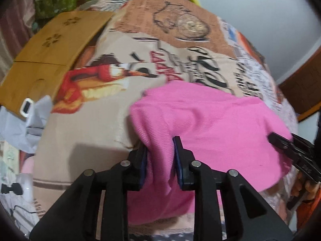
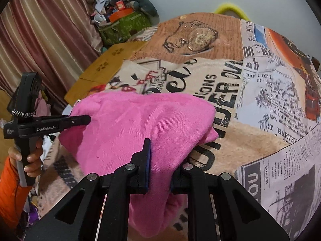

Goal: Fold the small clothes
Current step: 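Open both tools and press the folded cardigan flat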

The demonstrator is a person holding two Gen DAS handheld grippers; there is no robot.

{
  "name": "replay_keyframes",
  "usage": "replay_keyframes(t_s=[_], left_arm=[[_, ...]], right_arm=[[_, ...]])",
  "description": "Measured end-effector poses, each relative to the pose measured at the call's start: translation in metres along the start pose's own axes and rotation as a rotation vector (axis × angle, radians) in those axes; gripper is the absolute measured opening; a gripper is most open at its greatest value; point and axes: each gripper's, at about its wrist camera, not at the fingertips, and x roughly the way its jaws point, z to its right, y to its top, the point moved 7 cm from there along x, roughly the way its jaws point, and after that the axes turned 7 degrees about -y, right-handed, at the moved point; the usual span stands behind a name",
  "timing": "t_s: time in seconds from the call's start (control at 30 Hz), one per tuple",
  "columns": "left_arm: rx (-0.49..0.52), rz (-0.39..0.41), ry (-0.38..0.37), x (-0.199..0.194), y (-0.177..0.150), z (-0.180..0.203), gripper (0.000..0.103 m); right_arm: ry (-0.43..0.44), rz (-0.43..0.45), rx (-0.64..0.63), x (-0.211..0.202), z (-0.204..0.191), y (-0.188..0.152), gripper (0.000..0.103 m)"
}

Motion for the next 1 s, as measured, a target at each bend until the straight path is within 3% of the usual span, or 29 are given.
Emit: replay_keyframes(t_s=[0.07,0.3,0.43,0.57,0.73,0.87,1.0], left_arm=[[0.008,0.021,0.057,-0.006,0.002,-0.007,0.024],[0.065,0.095,0.126,-0.044,0.003,-0.009,0.027],[0.143,0.137,0.122,-0.064,0.000,0.014,0.041],[0.203,0.156,0.079,-0.069,-0.002,0.043,0.057],[0.212,0.122,0.050,-0.049,-0.008,0.063,0.066],[0.198,0.047,0.049,-0.020,-0.020,0.064,0.066],[0.189,-0.020,0.098,0.005,-0.039,0.052,0.067]], right_arm=[[-0.016,-0.013,-0.004,0.000,0.002,-0.003,0.017],[-0.105,0.026,-0.021,-0.026,0.008,-0.003,0.033],[-0.106,0.106,-0.061,-0.050,-0.004,0.008,0.039],[-0.064,0.131,-0.096,-0.055,-0.026,0.015,0.043],[-0.054,0.089,-0.159,-0.030,-0.047,0.007,0.054],[-0.049,0.001,-0.187,-0.005,-0.049,-0.013,0.054],[-0.042,-0.045,-0.196,0.005,-0.043,-0.026,0.054]])
